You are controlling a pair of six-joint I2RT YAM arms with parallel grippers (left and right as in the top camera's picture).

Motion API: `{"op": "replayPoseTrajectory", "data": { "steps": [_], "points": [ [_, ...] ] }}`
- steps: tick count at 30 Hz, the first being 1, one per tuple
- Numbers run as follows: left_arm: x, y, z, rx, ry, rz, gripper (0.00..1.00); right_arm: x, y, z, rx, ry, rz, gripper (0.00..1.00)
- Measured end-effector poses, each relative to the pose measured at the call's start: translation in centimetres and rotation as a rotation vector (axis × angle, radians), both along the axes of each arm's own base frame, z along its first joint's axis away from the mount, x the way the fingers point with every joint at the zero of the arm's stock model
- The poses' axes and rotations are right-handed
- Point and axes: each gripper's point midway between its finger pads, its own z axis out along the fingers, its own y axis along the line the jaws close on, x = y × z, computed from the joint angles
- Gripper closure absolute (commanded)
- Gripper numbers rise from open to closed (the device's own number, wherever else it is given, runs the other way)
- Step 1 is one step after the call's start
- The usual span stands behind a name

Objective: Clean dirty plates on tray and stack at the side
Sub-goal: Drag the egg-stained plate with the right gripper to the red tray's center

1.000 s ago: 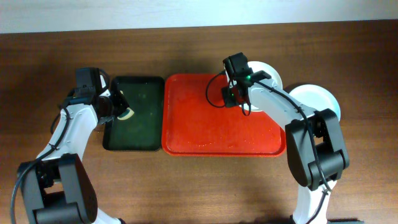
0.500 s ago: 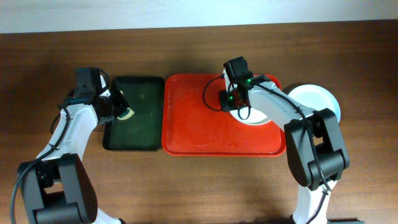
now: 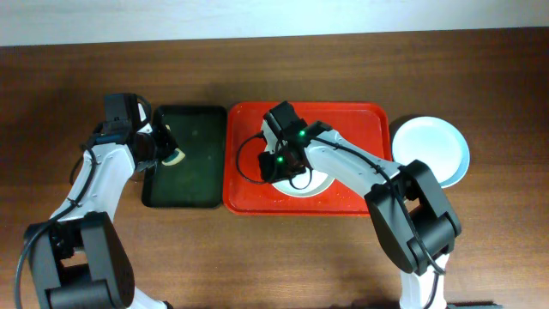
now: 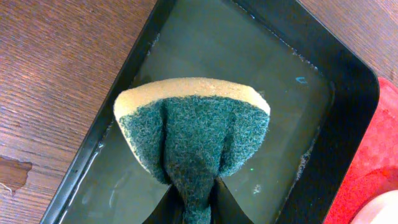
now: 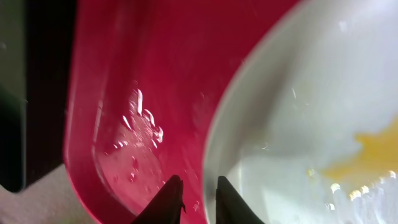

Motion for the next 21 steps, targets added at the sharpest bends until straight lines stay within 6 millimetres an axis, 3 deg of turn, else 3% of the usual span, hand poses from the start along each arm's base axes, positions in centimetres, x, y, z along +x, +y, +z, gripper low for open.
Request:
{"op": "replayPoseTrajectory", "data": {
  "steps": [3, 5, 6, 7, 12, 13, 14, 16, 17, 21],
  "points": [
    [0.0, 0.0, 0.0, 0.000, 0.000, 0.000, 0.89, -0.5, -1.9, 0.0, -0.040, 0.068, -0.035, 0.73],
    [0.0, 0.0, 0.0, 0.000, 0.000, 0.000, 0.89, 0.3, -3.5, 0.7, -0.052, 0.091, -0.079, 0.68],
    [0.0, 0.0, 0.0, 0.000, 0.000, 0.000, 0.89, 0.7, -4.2, 1.2, -0.054, 0.097, -0.098, 0.51],
    [0.0, 0.0, 0.0, 0.000, 0.000, 0.000, 0.89, 1.1, -5.0, 1.9, -0.055, 0.100, -0.119, 0.01],
    [0.0, 0.0, 0.0, 0.000, 0.000, 0.000, 0.89, 2.9, -8.8, 6.1, -0.033, 0.066, -0.217, 0.01],
    [0.0, 0.0, 0.0, 0.000, 0.000, 0.000, 0.89, 2.9, -9.5, 6.2, -0.036, 0.073, -0.229, 0.16],
    [0.0, 0.0, 0.0, 0.000, 0.000, 0.000, 0.89, 2.8, -10.0, 6.2, -0.041, 0.082, -0.235, 0.40],
    [0.0, 0.0, 0.0, 0.000, 0.000, 0.000, 0.89, 2.5, -11.6, 6.0, -0.062, 0.112, -0.251, 0.64],
    [0.0, 0.0, 0.0, 0.000, 0.000, 0.000, 0.89, 2.3, -12.6, 5.9, -0.081, 0.130, -0.263, 0.69],
    [0.0, 0.0, 0.0, 0.000, 0.000, 0.000, 0.89, 1.8, -14.9, 5.6, -0.119, 0.174, -0.306, 0.72]
  ]
}}
